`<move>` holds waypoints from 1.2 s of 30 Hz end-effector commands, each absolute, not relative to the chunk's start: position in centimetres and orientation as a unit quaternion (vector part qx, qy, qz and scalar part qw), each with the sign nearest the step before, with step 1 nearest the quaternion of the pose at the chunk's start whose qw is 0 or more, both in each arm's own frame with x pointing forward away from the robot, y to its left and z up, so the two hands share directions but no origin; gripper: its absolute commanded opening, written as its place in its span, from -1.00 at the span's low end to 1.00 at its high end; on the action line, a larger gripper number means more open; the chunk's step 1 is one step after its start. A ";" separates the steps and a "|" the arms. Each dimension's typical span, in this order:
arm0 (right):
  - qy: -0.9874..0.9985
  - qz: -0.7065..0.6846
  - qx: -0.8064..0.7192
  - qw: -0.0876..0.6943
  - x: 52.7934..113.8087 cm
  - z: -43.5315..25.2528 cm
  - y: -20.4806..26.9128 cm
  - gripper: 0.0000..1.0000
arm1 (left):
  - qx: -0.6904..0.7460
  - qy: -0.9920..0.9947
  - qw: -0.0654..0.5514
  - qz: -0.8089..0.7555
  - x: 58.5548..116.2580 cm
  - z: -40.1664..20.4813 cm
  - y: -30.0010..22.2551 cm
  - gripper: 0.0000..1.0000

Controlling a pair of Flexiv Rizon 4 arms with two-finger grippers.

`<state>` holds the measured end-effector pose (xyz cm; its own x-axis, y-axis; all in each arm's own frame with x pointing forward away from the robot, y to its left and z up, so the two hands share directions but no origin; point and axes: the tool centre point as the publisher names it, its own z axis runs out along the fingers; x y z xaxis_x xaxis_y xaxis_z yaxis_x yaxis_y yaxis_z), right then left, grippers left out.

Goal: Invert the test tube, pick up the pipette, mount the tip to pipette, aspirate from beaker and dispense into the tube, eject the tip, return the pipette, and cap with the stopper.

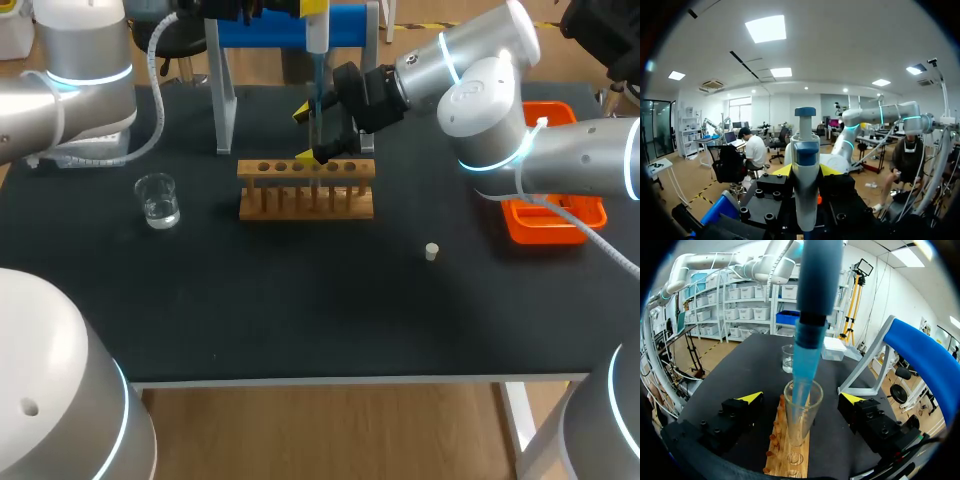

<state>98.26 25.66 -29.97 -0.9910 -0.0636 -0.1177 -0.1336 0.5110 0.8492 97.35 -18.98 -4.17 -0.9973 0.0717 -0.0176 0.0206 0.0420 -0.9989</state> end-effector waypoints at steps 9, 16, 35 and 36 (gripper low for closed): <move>0.868 0.491 -0.057 0.036 98.2 -29.9 25.6 1.00 | -0.032 -0.726 0.008 0.687 97.1 -4.5 -18.8 -1.00; 0.868 0.491 -0.057 0.036 98.2 -29.9 25.6 1.00 | -0.034 -0.726 0.006 0.687 97.1 -4.8 -18.8 -1.00; 0.868 0.491 -0.057 0.036 98.2 -29.9 25.6 1.00 | -0.035 -0.726 0.004 0.687 97.2 -5.6 -19.0 -1.00; 0.868 0.491 -0.057 0.036 98.2 -29.9 25.6 1.00 | -0.035 -0.726 0.004 0.687 97.2 -5.6 -19.0 -1.00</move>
<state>98.26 25.66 -29.97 -0.9910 -0.0636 -0.1177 -0.1336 0.5110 0.8492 97.20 -19.00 -5.59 -0.9976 0.0564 -0.0412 0.0442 0.0528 -0.9976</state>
